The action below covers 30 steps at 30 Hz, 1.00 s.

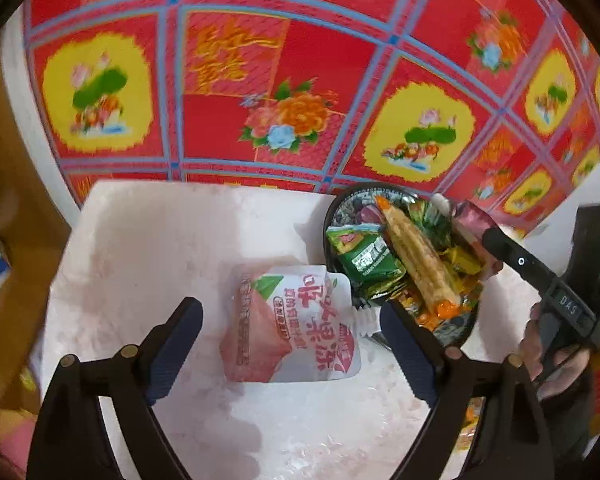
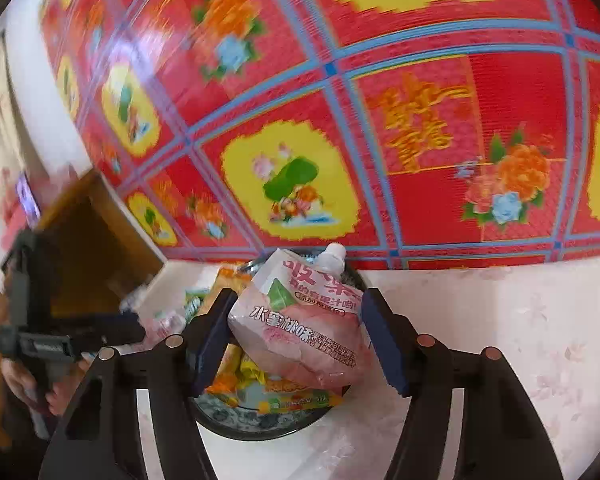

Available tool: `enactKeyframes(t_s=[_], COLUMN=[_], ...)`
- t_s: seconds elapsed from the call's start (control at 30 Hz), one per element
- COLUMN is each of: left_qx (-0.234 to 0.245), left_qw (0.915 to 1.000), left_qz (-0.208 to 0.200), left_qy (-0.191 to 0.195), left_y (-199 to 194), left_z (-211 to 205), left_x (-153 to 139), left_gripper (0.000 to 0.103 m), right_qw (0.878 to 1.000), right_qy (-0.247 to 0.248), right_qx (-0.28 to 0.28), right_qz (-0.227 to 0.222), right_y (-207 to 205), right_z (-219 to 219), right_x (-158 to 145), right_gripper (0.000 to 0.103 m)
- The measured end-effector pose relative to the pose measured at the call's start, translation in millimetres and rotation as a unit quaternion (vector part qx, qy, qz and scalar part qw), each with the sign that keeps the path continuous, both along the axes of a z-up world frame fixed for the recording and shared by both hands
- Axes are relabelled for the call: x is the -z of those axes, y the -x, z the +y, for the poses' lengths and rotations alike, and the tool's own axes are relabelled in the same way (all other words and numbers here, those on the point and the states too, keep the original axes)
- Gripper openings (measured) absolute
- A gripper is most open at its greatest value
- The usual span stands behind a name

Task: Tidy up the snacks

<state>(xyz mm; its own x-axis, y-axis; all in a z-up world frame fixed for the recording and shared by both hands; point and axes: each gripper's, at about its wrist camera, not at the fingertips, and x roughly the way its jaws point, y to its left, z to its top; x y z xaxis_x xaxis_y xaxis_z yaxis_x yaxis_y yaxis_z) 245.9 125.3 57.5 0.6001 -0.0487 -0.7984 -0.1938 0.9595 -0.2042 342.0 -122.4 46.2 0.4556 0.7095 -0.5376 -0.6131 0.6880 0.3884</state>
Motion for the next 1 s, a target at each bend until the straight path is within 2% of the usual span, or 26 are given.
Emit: enactKeyframes(t_s=[0.2,0.33,0.37,0.43,0.6,0.7,0.73,0.8,0.9,0.97,1.0], left_qx=[0.01,0.003,0.001,0.001,0.009,0.027,0.026,0.026,0.017,0.007,0.002], left_qw=[0.9998,1.0,1.0,0.9999,0.9998,0.999,0.9981,0.9973,0.9977,0.9994,0.9996], left_qz=[0.001,-0.003,-0.005,-0.012,-0.015,-0.014,-0.012,0.0,0.025,0.016,0.013], left_qy=[-0.02,-0.005,-0.002,0.003,0.008,-0.031,-0.054,-0.069,-0.061,-0.03,-0.025], left_y=[-7.2,-8.0,-7.1,-4.8,2.0,1.9,1.0,-1.8,-6.0,-0.2,3.7], left_z=[-7.8,0.5,2.3,4.8,-1.7,-15.6,-20.1,-22.6,-18.6,-10.2,-6.6], left_x=[11.0,14.4,13.9,11.6,2.0,-5.1,-4.8,0.6,15.4,16.5,15.7], left_gripper=[0.093,0.093,0.093,0.093,0.093,0.093,0.093,0.093,0.093,0.084,0.084], right_qw=[1.0,1.0,1.0,1.0,0.999,0.999,0.999,0.999,0.999,0.999,0.999], right_qy=[0.014,0.018,0.02,0.023,0.015,-0.017,-0.018,-0.012,0.002,0.0,-0.001], right_qx=[-0.005,-0.003,-0.003,-0.008,0.003,0.002,0.005,0.009,0.012,0.016,0.017], right_qz=[-0.011,-0.013,-0.013,-0.009,-0.038,-0.043,-0.044,-0.043,-0.037,-0.033,-0.032], right_y=[3.3,3.6,3.3,2.9,8.7,11.4,11.6,10.7,7.8,6.1,5.4], right_z=[6.5,8.4,9.5,13.2,7.6,-0.1,-0.8,-1.5,0.0,-2.8,-4.7], right_x=[3.7,3.6,3.6,3.7,-13.7,-23.2,-23.3,-20.6,-15.9,-13.8,-14.1], right_gripper=[0.066,0.066,0.068,0.078,0.085,0.09,0.09,0.09,0.09,0.09,0.09])
